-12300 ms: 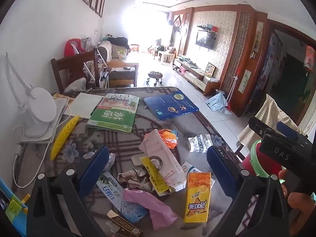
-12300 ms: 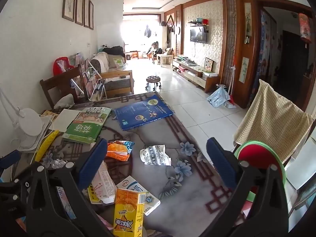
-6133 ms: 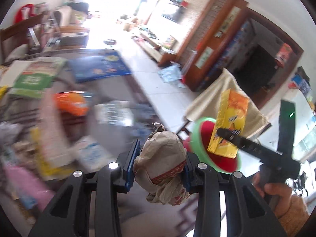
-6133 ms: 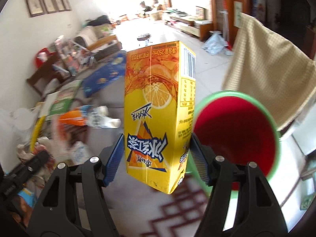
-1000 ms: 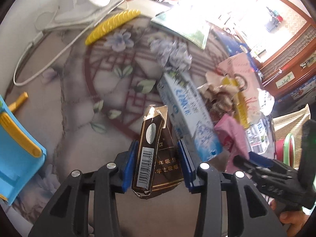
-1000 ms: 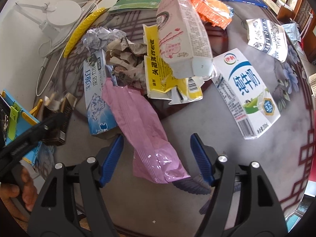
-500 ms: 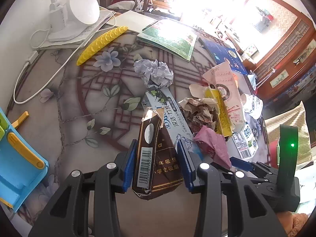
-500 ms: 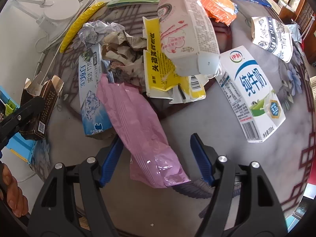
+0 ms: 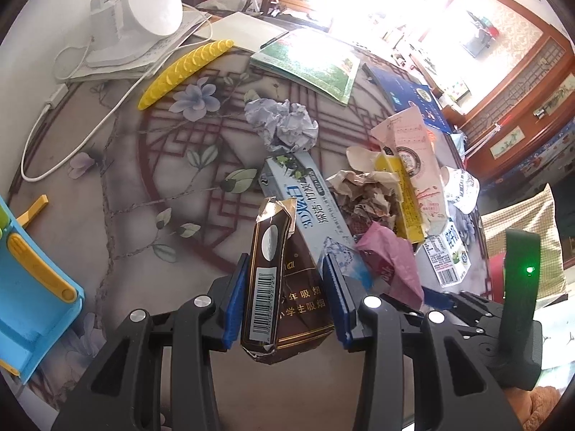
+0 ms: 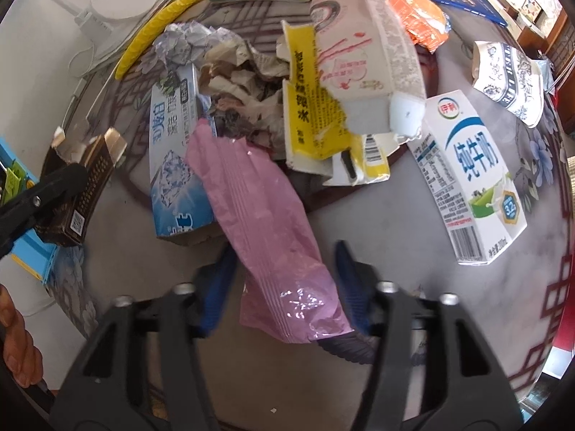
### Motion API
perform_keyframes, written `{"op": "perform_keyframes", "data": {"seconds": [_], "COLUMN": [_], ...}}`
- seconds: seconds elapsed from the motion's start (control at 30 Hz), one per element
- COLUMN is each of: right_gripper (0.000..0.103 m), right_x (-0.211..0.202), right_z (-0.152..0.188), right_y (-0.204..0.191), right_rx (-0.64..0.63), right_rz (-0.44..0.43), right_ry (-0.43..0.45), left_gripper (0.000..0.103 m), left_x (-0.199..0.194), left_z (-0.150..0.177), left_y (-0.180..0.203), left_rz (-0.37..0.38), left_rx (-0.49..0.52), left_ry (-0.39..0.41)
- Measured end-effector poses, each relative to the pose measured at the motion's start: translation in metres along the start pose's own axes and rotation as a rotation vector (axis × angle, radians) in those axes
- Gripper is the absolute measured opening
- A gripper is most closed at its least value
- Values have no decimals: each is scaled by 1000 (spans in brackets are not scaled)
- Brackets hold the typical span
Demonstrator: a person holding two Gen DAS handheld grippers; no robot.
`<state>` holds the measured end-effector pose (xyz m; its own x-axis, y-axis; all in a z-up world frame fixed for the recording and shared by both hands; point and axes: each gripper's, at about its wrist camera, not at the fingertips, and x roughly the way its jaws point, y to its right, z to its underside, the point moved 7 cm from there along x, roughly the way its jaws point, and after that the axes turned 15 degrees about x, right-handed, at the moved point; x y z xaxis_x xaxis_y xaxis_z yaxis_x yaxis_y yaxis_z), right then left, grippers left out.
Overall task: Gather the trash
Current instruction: 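Grasp the pink plastic bag with the right tool while the left tool holds the pack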
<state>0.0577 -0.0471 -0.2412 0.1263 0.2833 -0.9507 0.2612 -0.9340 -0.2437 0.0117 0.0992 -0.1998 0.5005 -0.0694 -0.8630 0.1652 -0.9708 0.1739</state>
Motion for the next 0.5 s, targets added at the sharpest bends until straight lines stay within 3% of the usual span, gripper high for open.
{"op": "perform_keyframes", "data": {"seconds": [0.13, 0.5], "right_gripper": [29, 29], "right_x": [-7, -66], "right_z": [1, -22], "right_y": [-3, -5], "right_rx": [-10, 18], "right_rz": [-21, -87], "right_ry": [21, 178], "left_gripper": [38, 38], "left_x": [0, -2], "left_z": [0, -3], "left_y": [3, 9], "left_rz": [2, 6], "left_rx": [11, 26], "left_ry": [2, 10]}}
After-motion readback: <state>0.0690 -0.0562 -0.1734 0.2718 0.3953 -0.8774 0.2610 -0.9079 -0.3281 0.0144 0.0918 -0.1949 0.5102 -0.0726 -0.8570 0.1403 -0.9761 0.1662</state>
